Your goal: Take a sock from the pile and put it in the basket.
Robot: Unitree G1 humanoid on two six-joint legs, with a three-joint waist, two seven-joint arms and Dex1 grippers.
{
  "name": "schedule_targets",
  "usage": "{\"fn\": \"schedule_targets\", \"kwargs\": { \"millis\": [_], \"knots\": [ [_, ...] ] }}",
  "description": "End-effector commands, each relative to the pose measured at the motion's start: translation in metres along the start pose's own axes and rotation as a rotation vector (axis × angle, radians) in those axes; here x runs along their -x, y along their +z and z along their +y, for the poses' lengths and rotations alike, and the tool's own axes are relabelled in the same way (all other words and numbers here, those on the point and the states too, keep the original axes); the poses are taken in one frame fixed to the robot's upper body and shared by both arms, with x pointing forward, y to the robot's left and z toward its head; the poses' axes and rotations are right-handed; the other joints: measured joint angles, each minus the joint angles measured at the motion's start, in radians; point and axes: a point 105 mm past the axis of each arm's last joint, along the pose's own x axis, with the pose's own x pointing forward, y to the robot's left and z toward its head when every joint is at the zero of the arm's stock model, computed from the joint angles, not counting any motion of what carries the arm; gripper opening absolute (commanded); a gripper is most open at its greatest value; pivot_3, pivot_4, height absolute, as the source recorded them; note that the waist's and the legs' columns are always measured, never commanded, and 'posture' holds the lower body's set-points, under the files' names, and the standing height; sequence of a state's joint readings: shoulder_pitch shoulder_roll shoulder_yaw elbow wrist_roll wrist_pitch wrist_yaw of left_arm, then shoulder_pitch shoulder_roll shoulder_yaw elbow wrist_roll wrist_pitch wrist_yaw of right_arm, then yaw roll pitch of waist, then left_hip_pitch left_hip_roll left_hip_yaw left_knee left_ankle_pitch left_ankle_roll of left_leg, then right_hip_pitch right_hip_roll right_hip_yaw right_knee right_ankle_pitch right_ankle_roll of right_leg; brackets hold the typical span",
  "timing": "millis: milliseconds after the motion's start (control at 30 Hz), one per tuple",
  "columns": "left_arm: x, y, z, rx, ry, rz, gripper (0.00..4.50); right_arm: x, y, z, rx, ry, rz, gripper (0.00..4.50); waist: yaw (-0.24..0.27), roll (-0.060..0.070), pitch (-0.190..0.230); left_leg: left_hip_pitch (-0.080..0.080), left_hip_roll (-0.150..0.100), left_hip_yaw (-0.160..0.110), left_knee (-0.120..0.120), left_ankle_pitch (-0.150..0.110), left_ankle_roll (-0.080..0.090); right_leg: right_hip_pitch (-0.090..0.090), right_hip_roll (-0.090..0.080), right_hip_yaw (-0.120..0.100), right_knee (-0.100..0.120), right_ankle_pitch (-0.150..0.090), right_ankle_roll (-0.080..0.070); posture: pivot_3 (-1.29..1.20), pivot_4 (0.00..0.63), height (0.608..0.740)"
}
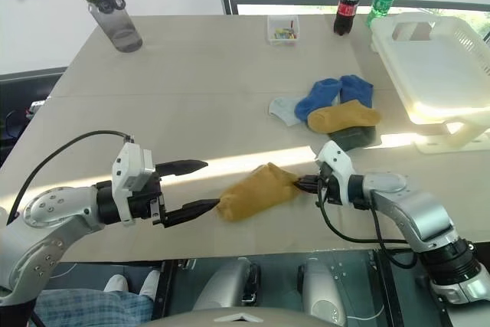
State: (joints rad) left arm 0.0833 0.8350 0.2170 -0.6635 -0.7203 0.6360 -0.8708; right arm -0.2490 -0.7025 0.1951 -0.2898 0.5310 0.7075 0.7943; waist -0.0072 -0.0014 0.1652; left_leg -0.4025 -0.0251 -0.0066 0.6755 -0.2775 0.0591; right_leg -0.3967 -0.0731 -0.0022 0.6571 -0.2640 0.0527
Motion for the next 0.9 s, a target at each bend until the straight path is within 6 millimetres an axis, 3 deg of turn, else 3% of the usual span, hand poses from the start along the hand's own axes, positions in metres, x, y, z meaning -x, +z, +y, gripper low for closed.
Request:
{"fn": "schedule_targets", "kwargs": {
  "millis": [33, 233, 267, 367, 600, 900],
  "knots": [
    [0.001, 0.002, -0.004, -0.018, -0.020, 0.008, 4.50, 0.021, 0.004, -0.012, -0.007, -0.045, -0.023, 0.04, 0.003, 0.000, 0.000, 0.000, 0.000, 0.000, 0.000, 0.000, 0.000, 0.000, 0.000, 0.000, 0.000, 0.000, 0.000, 0.00, 0.150, 0.740],
    [0.002, 0.002, -0.001, -0.023, -0.019, 0.011, 4.50, 0.049, 0.002, -0.030, -0.071, -0.125, -0.030, 0.04, 0.007, 0.000, 0.000, 0.000, 0.000, 0.000, 0.000, 0.000, 0.000, 0.000, -0.001, 0.000, 0.000, 0.000, 0.000, 0.00, 0.150, 0.740],
    [0.001, 0.002, -0.001, -0.024, -0.019, 0.011, 4.50, 0.052, 0.003, -0.032, -0.086, -0.138, -0.037, 0.29, 0.007, 0.000, 0.000, 0.000, 0.000, 0.000, 0.000, 0.000, 0.000, 0.000, 0.000, 0.000, 0.000, 0.000, 0.000, 0.00, 0.150, 0.740],
    [0.001, 0.003, 0.001, -0.028, -0.019, 0.009, 4.50, 0.059, 0.000, -0.025, -0.123, -0.107, -0.026, 1.37, 0.008, 0.000, 0.000, 0.000, 0.000, 0.000, 0.000, 0.000, 0.000, 0.000, 0.000, 0.000, 0.000, 0.000, 0.000, 0.00, 0.150, 0.740],
    [-0.001, 0.003, 0.005, -0.039, -0.021, 0.005, 4.50, 0.073, -0.013, -0.013, -0.186, -0.107, 0.039, 4.49, 0.017, 0.000, 0.000, 0.001, 0.000, 0.000, 0.000, -0.001, 0.002, 0.001, -0.001, 0.000, 0.000, 0.000, 0.000, 0.00, 0.150, 0.740],
    [-0.003, 0.002, 0.008, -0.054, -0.025, 0.000, 4.50, 0.057, 0.012, -0.041, -0.066, -0.247, -0.085, 4.49, 0.019, 0.000, 0.000, 0.001, 0.000, 0.000, 0.000, 0.000, 0.000, 0.002, -0.001, 0.000, 0.000, 0.000, 0.000, 0.00, 0.150, 0.740]
  ]
}}
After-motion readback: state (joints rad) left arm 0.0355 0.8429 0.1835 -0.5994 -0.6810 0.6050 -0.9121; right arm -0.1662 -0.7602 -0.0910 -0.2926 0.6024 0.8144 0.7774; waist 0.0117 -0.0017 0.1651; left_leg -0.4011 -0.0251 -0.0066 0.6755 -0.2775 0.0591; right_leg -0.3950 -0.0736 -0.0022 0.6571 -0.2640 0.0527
